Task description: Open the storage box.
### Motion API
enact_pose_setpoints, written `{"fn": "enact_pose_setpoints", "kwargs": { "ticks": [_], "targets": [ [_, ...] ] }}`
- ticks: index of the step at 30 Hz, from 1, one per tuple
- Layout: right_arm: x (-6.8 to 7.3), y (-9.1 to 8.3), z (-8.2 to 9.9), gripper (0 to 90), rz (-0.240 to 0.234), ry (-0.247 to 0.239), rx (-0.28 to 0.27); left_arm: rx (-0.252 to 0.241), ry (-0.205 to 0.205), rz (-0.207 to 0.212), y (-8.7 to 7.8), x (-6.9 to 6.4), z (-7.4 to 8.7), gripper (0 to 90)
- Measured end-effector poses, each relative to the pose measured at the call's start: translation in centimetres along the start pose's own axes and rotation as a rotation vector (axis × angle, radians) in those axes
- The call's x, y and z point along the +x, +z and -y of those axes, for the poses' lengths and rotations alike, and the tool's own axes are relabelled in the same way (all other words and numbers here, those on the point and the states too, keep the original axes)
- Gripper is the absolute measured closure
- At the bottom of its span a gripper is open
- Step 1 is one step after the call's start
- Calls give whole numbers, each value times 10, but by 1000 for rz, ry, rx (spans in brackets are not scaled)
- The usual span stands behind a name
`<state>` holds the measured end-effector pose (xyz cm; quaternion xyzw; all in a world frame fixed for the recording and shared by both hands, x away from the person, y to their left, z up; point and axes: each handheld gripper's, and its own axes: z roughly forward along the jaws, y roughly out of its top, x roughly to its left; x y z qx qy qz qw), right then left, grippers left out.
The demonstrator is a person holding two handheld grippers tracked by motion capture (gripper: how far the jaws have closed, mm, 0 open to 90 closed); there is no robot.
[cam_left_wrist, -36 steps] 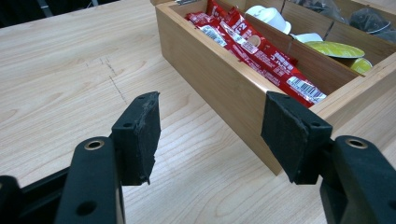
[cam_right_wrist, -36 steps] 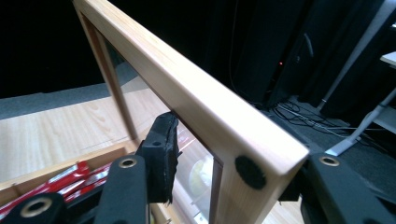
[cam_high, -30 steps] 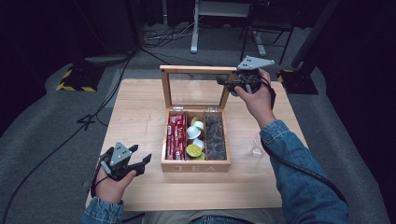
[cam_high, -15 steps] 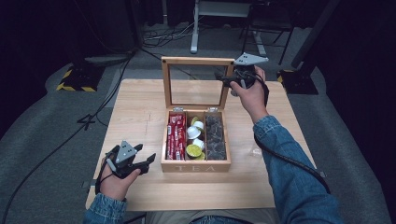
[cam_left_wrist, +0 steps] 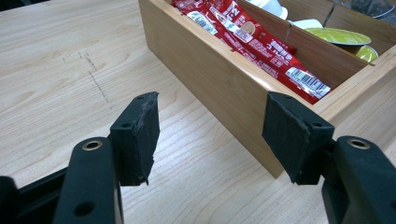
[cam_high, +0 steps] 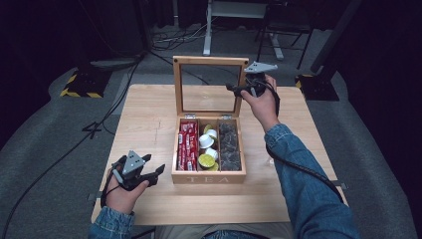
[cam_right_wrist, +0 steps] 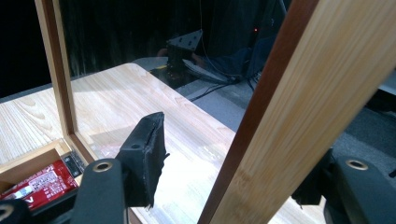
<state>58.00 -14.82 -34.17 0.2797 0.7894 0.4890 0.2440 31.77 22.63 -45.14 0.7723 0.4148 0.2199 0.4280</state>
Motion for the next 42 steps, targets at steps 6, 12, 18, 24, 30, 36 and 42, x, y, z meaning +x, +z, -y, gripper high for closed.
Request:
{"fn": "enact_pose_setpoints", "kwargs": {
  "ticks": [6, 12, 18, 24, 30, 36, 42],
  "targets": [
    [0, 5, 6, 377, 5, -6, 27, 1, -5, -4, -1, 1, 0, 367],
    [1, 12, 14, 365, 6, 17, 52, 10, -2, 1, 1, 0, 1, 367],
    [1, 18, 21, 350, 5, 34, 72, 10, -9, -1, 1, 2, 2, 366],
    [-1, 23, 27, 343, 12, 57, 97, 13, -6, 0, 2, 2, 2, 366],
    [-4, 27, 36, 349, 27, 86, 116, 14, -5, -1, 2, 2, 2, 366],
    [-4, 26, 36, 355, 31, 84, 122, 14, -9, 1, 3, 2, 2, 366],
    [-6, 22, 35, 332, 41, 90, 123, 14, -4, 6, 5, 4, 0, 364]
  ]
}}
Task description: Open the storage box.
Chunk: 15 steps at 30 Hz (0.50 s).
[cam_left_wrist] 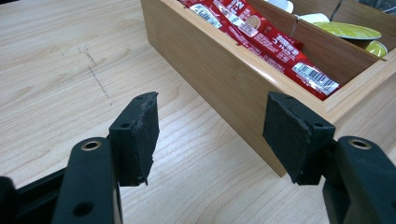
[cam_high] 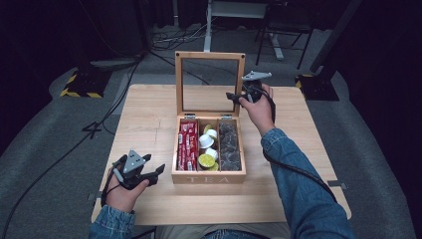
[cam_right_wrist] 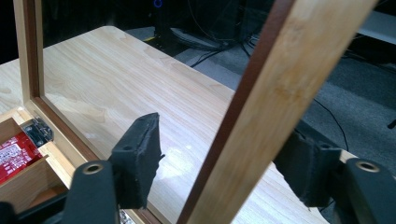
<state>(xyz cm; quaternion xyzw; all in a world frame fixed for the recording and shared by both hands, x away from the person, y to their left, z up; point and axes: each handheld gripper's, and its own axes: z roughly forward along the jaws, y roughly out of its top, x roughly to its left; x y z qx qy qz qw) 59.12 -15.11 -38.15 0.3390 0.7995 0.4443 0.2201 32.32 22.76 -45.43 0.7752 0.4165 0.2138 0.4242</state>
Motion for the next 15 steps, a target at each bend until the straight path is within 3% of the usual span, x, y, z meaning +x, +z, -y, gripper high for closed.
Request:
{"fn": "enact_pose_setpoints", "kwargs": {
  "ticks": [4, 8, 12, 14, 15],
  "targets": [
    [-4, -9, -1, 312, -2, 12, -8, 13, -28, 10, 0, 4, -5, 361],
    [-6, -20, -3, 305, -6, 14, -19, 24, -28, 14, 1, 8, -8, 361],
    [-8, -44, -6, 307, -26, 23, -30, 31, -31, 20, 3, 10, -11, 359],
    [-7, -48, -7, 309, -28, 23, -32, 32, -31, 22, 4, 10, -12, 357],
    [-5, -59, -9, 311, -41, 14, -40, 30, -26, 22, 5, 10, -12, 357]
  ]
}}
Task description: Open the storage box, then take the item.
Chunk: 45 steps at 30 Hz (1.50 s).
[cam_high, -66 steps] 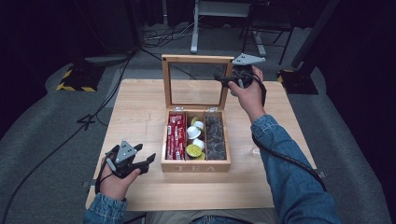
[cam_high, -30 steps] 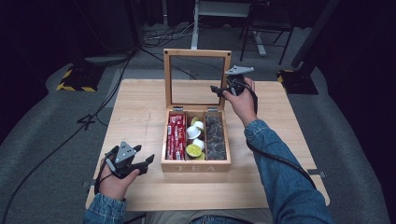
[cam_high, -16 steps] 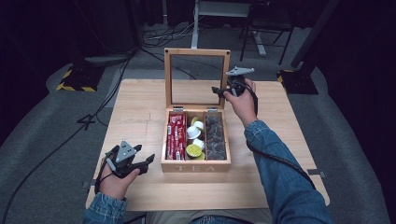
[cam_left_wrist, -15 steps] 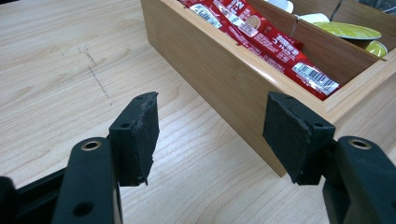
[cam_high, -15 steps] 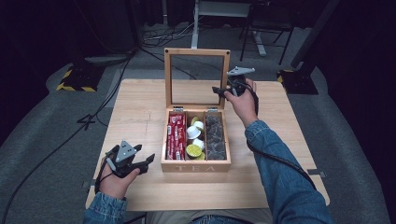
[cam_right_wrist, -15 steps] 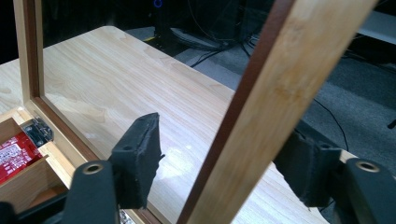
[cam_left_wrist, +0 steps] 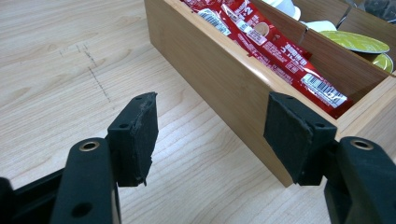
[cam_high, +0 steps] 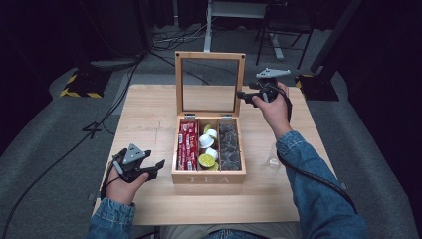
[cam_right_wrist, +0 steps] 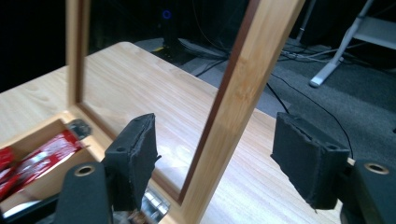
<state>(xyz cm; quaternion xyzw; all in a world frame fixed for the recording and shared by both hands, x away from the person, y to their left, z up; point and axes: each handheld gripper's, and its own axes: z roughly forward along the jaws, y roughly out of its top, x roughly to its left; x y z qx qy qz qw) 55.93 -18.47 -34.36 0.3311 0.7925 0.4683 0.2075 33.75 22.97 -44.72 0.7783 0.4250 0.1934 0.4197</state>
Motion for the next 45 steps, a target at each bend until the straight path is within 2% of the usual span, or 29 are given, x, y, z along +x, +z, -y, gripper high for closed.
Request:
{"fn": "enact_pose_setpoints", "kwargs": {
  "ticks": [2, 3, 7, 12, 14, 15, 16, 22, 30, 45],
  "targets": [
    [1, -5, -1, 311, -6, -4, -5, 2, 3, 2, 1, -1, 0, 356],
    [5, -14, -2, 313, -24, -4, -13, 3, 3, 2, 1, -1, -1, 356],
    [16, -28, -2, 318, -57, -7, -18, 2, 3, 5, 2, -3, -1, 355],
    [28, -40, 2, 318, -98, -20, -13, 1, 4, 5, 1, -4, -1, 354],
    [40, -47, 9, 317, -128, -45, 2, 4, 6, -1, 1, -3, 1, 352],
    [40, -47, 9, 317, -128, -45, 2, 4, 6, -1, 1, -3, 1, 350],
    [45, -50, 13, 314, -150, -52, 2, 5, 6, -2, 1, -3, 2, 350],
    [56, -55, 29, 314, -194, -36, 10, 14, 5, -12, -1, -3, 6, 340],
    [67, -42, 42, 314, -226, -28, 55, 40, -1, -22, 3, 1, 13, 330],
    [82, -8, 69, 338, -225, -23, 170, 114, -24, -28, 20, 8, 25, 320]
  ]
}}
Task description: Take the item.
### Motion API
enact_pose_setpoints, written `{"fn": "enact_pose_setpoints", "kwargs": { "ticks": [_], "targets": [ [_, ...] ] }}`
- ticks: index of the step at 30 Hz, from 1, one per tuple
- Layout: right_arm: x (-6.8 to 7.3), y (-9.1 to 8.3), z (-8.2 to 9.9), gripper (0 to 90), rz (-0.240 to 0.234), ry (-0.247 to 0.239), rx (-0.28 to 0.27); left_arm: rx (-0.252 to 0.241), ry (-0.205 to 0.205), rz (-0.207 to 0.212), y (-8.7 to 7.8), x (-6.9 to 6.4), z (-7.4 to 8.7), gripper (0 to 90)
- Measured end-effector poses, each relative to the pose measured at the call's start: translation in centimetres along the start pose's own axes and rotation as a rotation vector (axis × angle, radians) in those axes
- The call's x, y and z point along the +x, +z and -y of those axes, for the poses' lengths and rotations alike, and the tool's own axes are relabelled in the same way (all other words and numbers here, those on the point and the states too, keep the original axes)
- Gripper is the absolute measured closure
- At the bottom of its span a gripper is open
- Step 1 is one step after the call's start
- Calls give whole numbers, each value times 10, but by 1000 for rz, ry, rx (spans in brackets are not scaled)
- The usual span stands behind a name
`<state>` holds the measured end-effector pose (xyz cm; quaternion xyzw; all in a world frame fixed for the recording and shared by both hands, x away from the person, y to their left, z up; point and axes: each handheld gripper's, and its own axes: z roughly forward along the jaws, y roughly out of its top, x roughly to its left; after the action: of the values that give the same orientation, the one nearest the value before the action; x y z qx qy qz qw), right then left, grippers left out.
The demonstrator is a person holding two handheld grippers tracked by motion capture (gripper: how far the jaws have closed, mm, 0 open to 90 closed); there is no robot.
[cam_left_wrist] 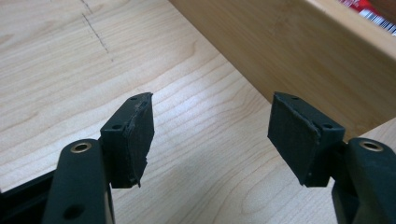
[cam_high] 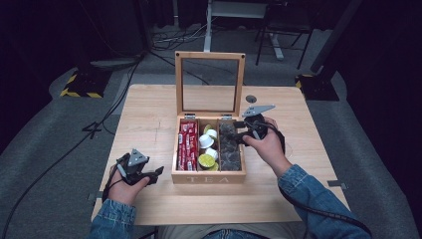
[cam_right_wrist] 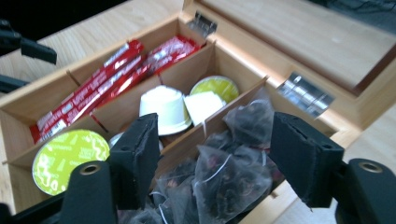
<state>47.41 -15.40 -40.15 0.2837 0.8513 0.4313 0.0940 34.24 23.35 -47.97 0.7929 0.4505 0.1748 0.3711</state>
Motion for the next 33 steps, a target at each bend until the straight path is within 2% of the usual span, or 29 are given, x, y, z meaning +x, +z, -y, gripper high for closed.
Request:
{"fn": "enact_pose_setpoints", "kwargs": {
  "ticks": [3, 7, 15, 24, 28, 30, 33],
  "targets": [
    [2, 9, 4, 369, -25, 8, 33, 10, 3, -1, 3, 1, 2, 318],
    [4, 17, 8, 381, -20, -2, 70, 27, -2, 0, 6, 2, 5, 317],
    [2, 26, 13, 489, 25, -9, 142, 36, 14, -7, 9, 2, 5, 314],
    [1, 32, 14, 586, 73, -65, 193, 48, 29, -6, 11, 1, 5, 313],
    [3, 33, 13, 688, 82, -94, 212, 47, 26, -4, 12, 0, 6, 312],
    [4, 32, 13, 768, 81, -108, 210, 48, 27, -5, 12, 0, 6, 312],
    [6, 32, 13, 809, 82, -112, 205, 51, 27, -6, 12, 0, 6, 312]
  ]
}}
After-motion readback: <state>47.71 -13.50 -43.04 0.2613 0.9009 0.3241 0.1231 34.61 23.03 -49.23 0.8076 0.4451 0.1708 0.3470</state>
